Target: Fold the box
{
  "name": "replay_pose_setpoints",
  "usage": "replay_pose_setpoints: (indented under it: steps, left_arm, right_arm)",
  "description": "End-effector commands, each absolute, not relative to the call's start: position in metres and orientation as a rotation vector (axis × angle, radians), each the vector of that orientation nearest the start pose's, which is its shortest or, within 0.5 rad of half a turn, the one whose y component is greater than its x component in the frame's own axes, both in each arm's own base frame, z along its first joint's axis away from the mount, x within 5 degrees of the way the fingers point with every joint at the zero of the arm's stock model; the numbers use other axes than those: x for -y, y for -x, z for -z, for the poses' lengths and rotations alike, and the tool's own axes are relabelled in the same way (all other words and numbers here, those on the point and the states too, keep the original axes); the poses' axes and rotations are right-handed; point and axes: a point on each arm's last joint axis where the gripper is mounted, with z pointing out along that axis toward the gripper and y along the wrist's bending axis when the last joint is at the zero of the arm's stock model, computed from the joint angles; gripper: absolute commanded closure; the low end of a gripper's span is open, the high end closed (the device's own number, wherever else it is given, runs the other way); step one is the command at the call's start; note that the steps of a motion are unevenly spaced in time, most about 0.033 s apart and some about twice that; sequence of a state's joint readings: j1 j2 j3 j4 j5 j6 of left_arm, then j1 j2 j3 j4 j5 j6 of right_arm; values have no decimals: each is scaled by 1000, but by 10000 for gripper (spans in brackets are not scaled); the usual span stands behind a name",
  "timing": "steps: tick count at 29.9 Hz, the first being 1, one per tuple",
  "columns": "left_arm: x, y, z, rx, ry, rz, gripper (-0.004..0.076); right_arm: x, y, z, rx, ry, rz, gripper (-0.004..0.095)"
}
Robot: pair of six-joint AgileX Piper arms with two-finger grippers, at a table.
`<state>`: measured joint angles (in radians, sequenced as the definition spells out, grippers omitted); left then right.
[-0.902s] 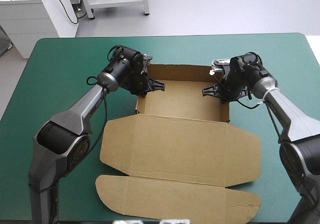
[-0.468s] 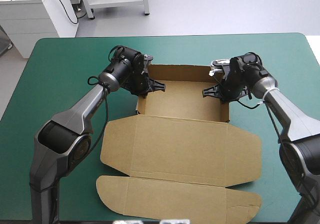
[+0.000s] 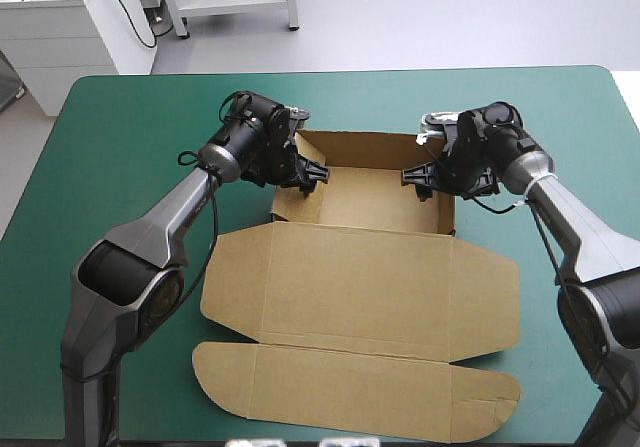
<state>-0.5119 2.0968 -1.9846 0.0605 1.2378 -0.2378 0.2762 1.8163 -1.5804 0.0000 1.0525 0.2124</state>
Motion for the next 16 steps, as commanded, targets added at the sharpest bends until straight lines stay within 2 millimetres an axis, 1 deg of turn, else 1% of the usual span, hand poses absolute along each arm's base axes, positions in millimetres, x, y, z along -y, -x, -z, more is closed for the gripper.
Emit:
replay_pose_setpoints:
  steps: [1,3,5,7,8,9,10,12,13,14,16]
  left_arm:
    - [208,-389,-327,-2694,-434,35,129]
    - [206,-388,-343,-2633,-470,23,135]
    - [202,-385,-362,-2573,-474,16,148]
    - [200,-378,-378,-2540,-463,56,178]
    - [198,-370,-391,-2520,-457,102,232]
    - [197,-365,-398,-2508,-456,136,290]
    - [195,-359,-407,-2487,-461,151,389]
    - [188,-346,-426,-2440,-471,170,636]
    - [185,-340,-434,-2421,-475,174,734]
    - [180,-331,-445,-2391,-494,181,724]
    - [172,-316,-455,-2372,-492,184,731]
  right_arm:
    - [-103,-376,-338,-2617,57,-159,207]
    - [-103,-376,-355,-2589,49,-168,207]
    - [-101,-373,-367,-2599,51,-149,207]
    - [-98,-369,-375,-2622,52,-107,207]
    - [-96,-367,-377,-2644,42,-80,207]
    - [-95,-366,-378,-2638,31,-70,207]
    - [-95,-366,-379,-2638,28,-71,207]
    - [-97,-365,-378,-2645,25,-111,208]
    - [-98,-364,-377,-2651,33,-124,208]
    - [-99,-364,-374,-2666,53,-134,208]
    - [-100,-362,-362,-2709,63,-134,208]
